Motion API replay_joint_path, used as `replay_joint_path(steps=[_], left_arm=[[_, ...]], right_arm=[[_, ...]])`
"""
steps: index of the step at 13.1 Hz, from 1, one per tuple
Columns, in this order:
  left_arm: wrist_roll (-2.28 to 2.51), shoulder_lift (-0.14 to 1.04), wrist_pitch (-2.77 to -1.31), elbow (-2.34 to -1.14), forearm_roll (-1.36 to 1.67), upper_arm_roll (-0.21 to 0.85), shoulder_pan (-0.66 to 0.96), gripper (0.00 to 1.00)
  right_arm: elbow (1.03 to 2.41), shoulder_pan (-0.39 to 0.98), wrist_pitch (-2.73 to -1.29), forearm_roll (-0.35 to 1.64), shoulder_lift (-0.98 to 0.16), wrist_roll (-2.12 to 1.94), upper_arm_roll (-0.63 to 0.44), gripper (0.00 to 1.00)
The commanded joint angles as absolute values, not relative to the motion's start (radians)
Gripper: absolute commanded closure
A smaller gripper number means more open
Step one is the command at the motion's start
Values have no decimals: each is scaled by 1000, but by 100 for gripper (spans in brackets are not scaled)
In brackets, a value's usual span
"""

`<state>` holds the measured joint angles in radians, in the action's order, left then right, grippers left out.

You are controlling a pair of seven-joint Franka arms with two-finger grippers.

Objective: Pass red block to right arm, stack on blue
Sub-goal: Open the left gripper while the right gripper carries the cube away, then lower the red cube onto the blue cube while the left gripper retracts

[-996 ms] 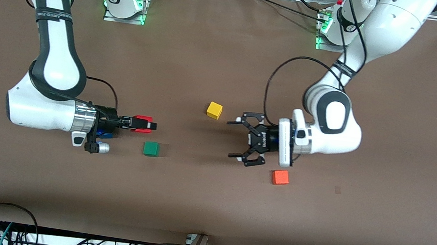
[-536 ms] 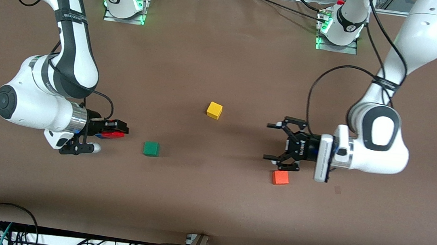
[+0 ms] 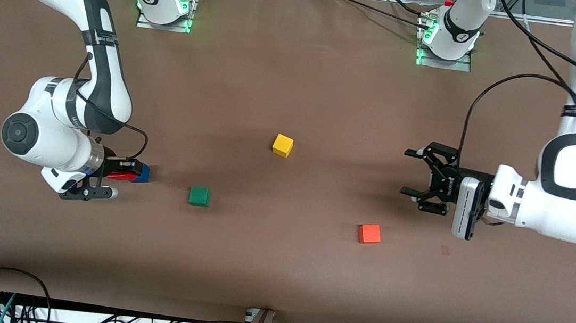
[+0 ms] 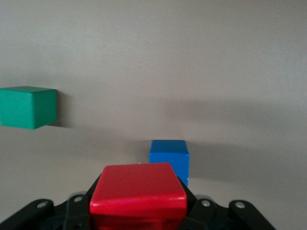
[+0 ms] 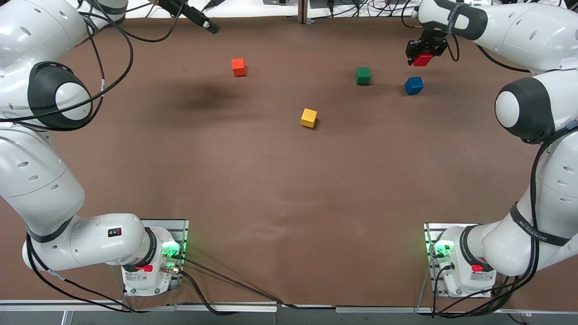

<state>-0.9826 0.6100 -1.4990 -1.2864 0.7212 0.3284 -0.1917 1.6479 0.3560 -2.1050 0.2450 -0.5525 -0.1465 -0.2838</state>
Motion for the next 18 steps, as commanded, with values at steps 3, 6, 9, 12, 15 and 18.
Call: replay_joint_path(steps=[3,6,9,12,15,18], left_arm=[[-737,520,-1362,-1258,444,334,-189,0],[-564,453,-1292,-1258,278,337,-186,0],[-409,396,-1259,-1272,39,342,-181,0],[-276,356,-1262,-1267,-116,345,-176,0],[-242,284,-1273,-1298,-167,327,-169,0],[-241,122,-1453,-1504,-112,120,-42,0]], right_arm=[[1893,374,-2340,199,-469,-160,-284,99],[1945,376,-2422,199,-471,-158,-281,99],[1962,383,-2456,199,-477,-147,-281,99],[1960,390,-2457,201,-480,-146,-281,99],[1960,390,-2477,199,-489,-147,-282,98],[1960,390,-2493,201,-498,-147,-282,97]])
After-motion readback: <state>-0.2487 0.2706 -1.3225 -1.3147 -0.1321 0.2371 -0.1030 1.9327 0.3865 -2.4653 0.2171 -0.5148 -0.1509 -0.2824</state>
